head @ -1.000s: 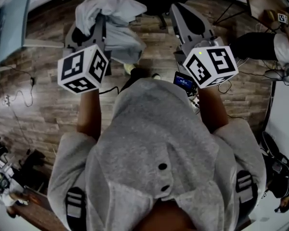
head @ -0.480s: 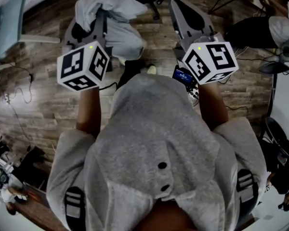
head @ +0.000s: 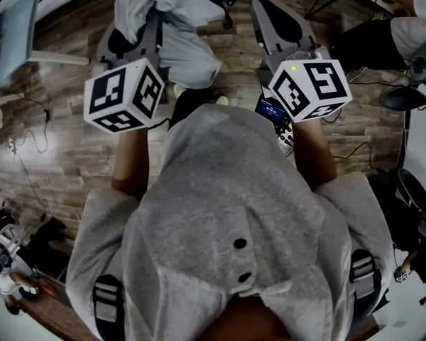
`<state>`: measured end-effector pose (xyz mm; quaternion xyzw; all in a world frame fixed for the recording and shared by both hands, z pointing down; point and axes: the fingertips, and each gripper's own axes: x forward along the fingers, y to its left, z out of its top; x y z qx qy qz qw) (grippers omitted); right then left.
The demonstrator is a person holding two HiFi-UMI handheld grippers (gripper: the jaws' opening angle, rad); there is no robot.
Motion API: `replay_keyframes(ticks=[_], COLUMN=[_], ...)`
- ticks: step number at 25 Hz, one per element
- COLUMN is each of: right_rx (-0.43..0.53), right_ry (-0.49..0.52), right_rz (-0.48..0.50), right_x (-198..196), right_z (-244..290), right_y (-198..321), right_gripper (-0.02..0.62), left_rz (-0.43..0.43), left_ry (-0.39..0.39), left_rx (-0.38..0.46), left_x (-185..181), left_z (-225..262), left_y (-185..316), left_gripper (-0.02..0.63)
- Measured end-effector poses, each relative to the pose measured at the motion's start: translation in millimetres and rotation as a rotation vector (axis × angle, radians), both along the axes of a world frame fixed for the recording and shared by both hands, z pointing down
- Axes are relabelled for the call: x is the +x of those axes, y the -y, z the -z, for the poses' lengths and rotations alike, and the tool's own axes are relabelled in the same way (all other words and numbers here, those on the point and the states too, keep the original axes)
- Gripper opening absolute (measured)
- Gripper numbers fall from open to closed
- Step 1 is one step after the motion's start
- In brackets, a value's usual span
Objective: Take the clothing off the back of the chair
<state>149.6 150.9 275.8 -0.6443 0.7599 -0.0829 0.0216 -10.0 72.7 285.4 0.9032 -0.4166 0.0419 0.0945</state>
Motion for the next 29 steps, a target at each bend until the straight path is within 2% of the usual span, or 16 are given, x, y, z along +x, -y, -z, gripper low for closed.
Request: replay_keyframes(ticks=[8, 20, 29], right_rx=[-0.030, -0.045, -0.035], right_ry=[-0.030, -0.029, -0.036], right_rz=[-0.017, -0.009, -0.010], right_x=[10, -6, -2], right_z=[-3, -2, 0], right_y=[5, 20, 22], right_gripper=[0.009, 0.009, 0.009], left_rz=[-0.023, -0.032, -0.041], left_ry=[-0.008, -0.014, -0.020], left_rx=[0.006, -0.004, -0.006], left_x=[15, 2, 9], left_z=[9, 9, 7], left_y=[4, 15, 18], left_gripper=[0.152, 0.152, 0.152])
